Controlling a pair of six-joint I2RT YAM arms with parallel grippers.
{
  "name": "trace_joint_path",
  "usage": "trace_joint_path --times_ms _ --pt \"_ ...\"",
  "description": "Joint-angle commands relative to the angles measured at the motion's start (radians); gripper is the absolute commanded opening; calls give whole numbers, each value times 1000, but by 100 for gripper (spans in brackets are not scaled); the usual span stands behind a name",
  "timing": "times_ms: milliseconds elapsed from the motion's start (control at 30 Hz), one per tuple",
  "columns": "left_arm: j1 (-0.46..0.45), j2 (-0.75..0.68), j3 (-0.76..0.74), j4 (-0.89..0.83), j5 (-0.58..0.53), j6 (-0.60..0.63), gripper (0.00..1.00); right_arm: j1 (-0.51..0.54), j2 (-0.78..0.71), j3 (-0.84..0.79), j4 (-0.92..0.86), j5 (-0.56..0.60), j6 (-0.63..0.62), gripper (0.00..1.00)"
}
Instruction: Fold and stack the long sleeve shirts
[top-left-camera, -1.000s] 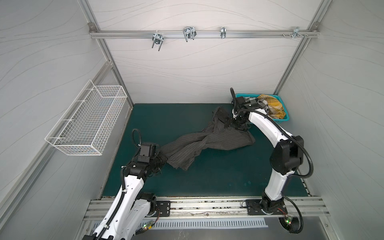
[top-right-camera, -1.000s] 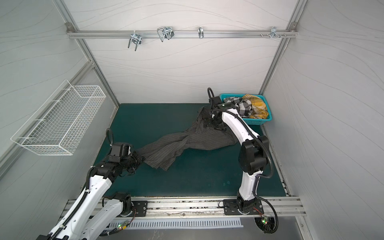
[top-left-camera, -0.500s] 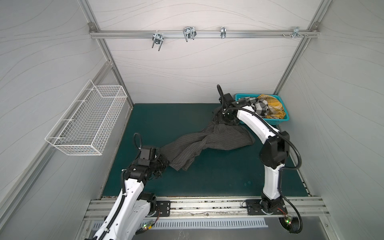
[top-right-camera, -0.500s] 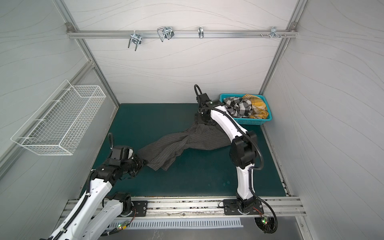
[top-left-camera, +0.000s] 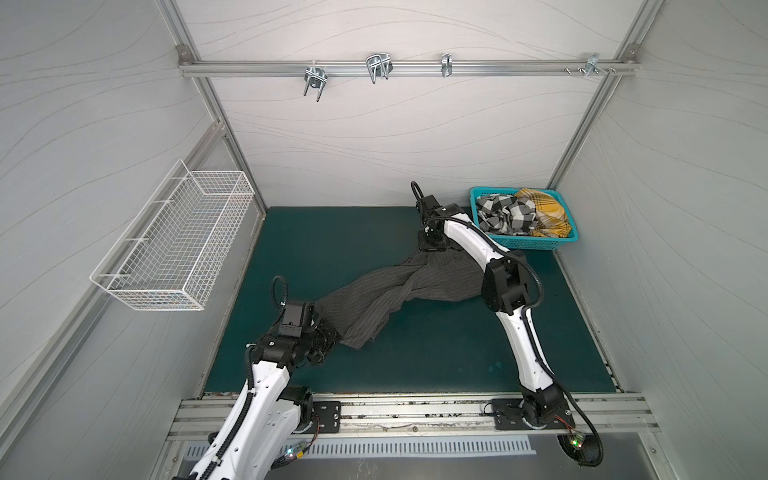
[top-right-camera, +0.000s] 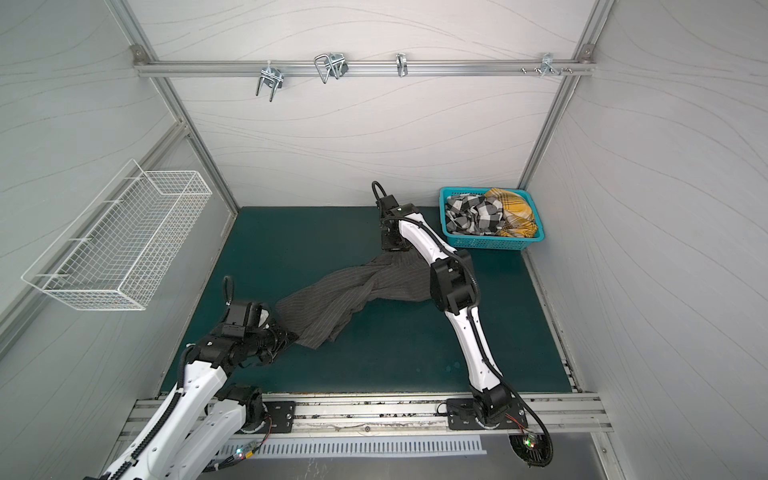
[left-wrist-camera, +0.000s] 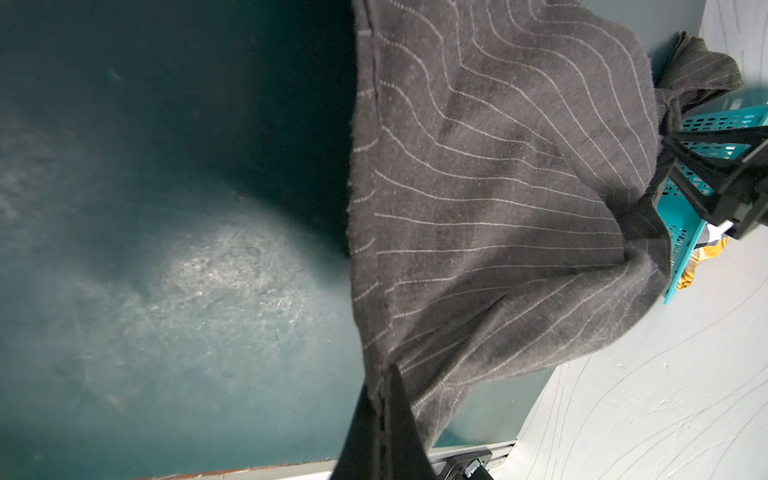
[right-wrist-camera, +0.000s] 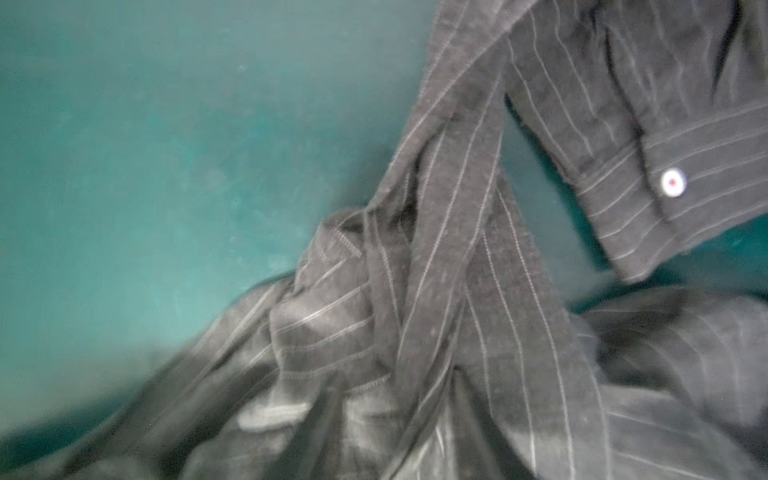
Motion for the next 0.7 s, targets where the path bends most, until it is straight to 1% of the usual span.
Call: trace_joint_path --times_ms 0,33,100,233,300,400,500,567,667 --pt "1 -9 24 -6 -7 18 0 -25 20 27 -63 16 8 21" --pt "1 -4 24 0 -14 18 0 -38 10 27 -67 12 13 10" --pt "1 18 34 21 -27 20 0 -58 -23 17 -65 7 16 0" --pt "14 113 125 62 -18 15 0 -107 -173 -30 -71 -3 8 0" --pt "14 175 200 57 -3 30 0 -133 -282 -111 -65 -6 8 0" --pt "17 251 311 9 3 78 0 -177 -523 -356 -7 -34 20 0" --pt "23 318 355 11 30 118 0 -229 -782 -662 84 -118 70 0" --pt "31 365 357 27 88 126 0 -249 -924 -848 125 -178 117 0" --pt "35 436 329 69 215 128 0 -252 -1109 -1119 211 -246 200 0"
